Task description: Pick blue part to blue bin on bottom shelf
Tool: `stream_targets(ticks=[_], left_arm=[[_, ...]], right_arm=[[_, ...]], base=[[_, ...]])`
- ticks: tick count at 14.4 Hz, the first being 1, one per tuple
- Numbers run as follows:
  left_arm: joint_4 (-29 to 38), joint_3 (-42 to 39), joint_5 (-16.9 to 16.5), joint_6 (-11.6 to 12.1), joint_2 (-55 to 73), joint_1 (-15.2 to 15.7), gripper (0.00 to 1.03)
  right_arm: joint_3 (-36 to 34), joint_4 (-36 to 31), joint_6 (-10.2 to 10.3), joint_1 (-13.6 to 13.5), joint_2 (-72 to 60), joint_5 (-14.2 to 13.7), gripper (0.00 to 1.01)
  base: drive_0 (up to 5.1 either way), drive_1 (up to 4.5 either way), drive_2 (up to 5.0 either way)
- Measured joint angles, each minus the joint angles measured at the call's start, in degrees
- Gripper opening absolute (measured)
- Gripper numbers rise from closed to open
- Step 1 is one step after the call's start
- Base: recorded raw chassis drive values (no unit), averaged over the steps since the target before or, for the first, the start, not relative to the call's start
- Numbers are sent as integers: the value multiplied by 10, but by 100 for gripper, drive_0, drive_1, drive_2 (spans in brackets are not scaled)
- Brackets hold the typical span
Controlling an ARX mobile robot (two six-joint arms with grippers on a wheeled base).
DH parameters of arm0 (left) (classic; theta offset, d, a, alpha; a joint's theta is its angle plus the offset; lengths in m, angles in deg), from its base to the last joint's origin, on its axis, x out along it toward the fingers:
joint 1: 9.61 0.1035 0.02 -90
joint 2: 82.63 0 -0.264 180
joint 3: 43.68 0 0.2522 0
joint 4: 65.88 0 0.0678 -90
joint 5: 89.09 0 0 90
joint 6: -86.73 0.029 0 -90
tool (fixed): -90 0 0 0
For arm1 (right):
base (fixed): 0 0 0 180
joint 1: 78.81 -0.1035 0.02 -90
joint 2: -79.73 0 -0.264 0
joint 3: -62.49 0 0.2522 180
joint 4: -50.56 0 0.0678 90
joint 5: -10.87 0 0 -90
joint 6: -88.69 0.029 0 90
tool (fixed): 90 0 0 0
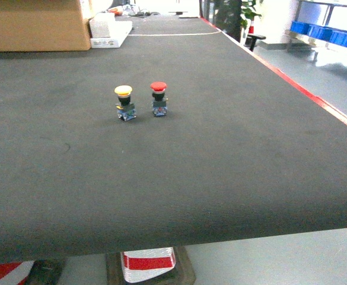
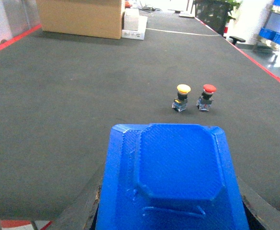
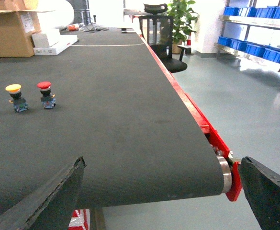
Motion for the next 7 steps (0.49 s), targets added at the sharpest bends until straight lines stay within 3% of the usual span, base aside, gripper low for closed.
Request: stream_targets(ticks=[7], left_arm=[[0,0,0,0,0,0,44]], right_arm=[[0,0,0,0,0,0,98]], base=[[-159,-159,-159]])
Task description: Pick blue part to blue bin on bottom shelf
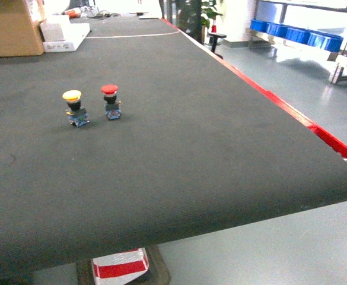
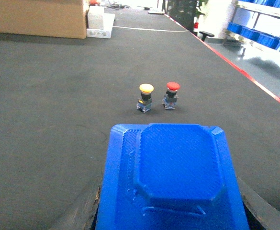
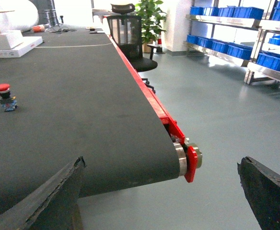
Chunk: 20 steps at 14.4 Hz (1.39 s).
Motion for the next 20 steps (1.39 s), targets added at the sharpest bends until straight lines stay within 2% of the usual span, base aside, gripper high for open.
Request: stream_targets(ticks=[20], left_arm=[[0,0,0,0,0,0,44]], right_arm=[[0,0,0,0,0,0,98]], base=[[-160,-160,-160]])
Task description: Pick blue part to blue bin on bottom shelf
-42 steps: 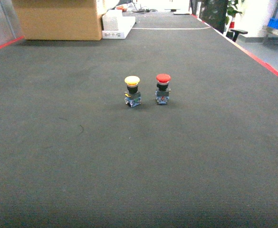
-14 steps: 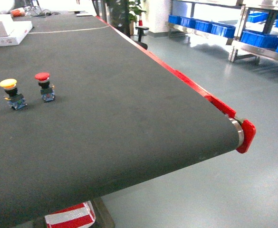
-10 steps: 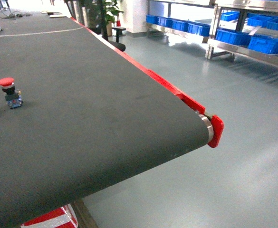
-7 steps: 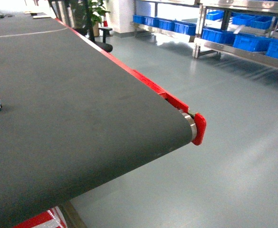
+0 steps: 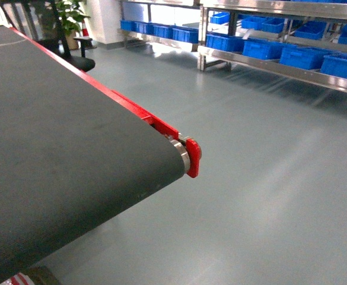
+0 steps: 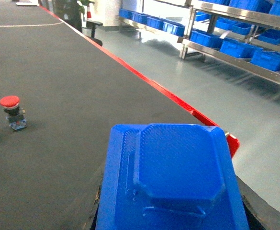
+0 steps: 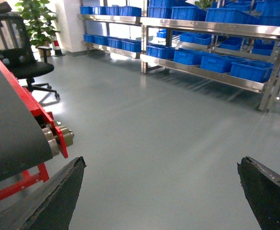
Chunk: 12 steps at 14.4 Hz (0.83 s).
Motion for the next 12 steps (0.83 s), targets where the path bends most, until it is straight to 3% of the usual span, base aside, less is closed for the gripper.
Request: stream_targets(ticks=[12], left_arm=[[0,0,0,0,0,0,44]], right_arm=[[0,0,0,0,0,0,98]], base=[[-161,-161,-161]])
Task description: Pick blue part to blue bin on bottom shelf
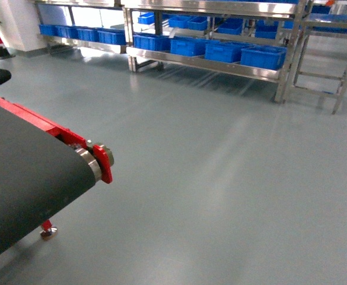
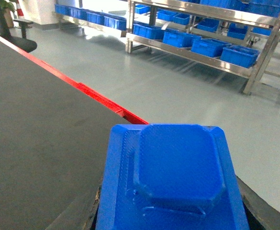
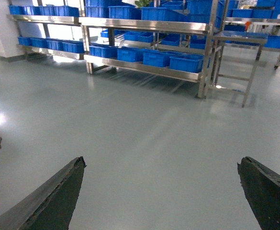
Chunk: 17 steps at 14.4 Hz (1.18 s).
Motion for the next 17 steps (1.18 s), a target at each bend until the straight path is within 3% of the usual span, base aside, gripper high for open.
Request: stream_targets(ticks=[17], left_arm=[[0,0,0,0,0,0,44]], right_arm=[[0,0,0,0,0,0,98]], base=[[-161,-161,-161]])
